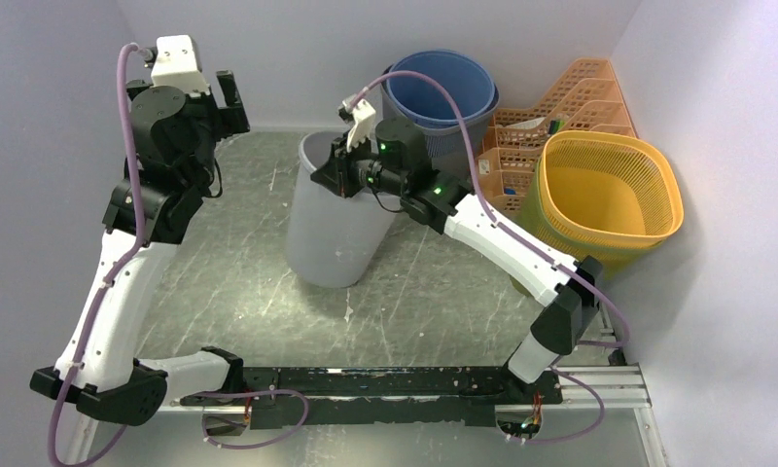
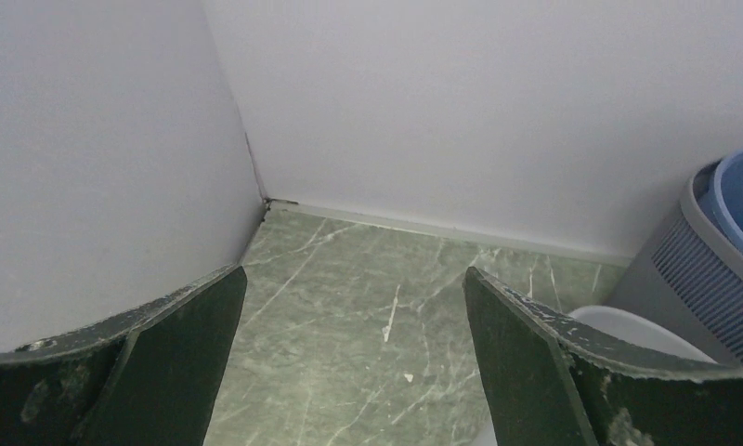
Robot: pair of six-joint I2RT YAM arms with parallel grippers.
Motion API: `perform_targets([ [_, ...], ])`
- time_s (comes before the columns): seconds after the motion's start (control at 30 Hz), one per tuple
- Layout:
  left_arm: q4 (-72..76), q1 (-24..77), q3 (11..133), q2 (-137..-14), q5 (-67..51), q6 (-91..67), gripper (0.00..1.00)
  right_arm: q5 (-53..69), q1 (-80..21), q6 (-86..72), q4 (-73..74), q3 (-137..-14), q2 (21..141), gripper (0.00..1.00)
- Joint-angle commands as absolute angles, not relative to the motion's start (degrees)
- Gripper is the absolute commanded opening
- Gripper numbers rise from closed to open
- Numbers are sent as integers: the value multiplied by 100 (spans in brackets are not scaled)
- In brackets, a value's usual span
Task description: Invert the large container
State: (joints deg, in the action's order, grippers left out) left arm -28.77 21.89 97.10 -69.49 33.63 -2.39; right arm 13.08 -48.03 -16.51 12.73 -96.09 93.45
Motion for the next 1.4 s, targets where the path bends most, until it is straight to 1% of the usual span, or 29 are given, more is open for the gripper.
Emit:
perform_targets([
  [0.0,-2631,2162,9769,-6952,3760,-54,99,1219,-4954,-1874,-75,-9315,9017,0],
  [0.17,-2491,2162,9752,-6921,3827,-35,99,1357,-5154,-2328,-1039,-8753,9069,0],
  [0.33,-2543,2162,9929,-6900,3815,14,99,1516,-5228,-3082,-2542,-8190,9082,0],
  [0.6,-2614,2162,9899,-6785,3782,60,99,900,-5038,-4316,-4274,-6771,9182,0],
  [0.9,-2628,2162,9693,-6718,3715,34,99,428,-4510,-5219,-5200,-4950,9218,0],
  [1.07,-2608,2162,9612,-6712,3701,34,99,393,-4534,-5416,-5395,-4475,9280,0],
  [1.27,-2580,2167,9470,-6715,3654,0,99,498,-4626,-5709,-5702,-4233,9649,0],
  [1.37,-2560,2162,9420,-6738,3652,8,99,644,-4636,-5776,-5765,-4255,9799,11],
])
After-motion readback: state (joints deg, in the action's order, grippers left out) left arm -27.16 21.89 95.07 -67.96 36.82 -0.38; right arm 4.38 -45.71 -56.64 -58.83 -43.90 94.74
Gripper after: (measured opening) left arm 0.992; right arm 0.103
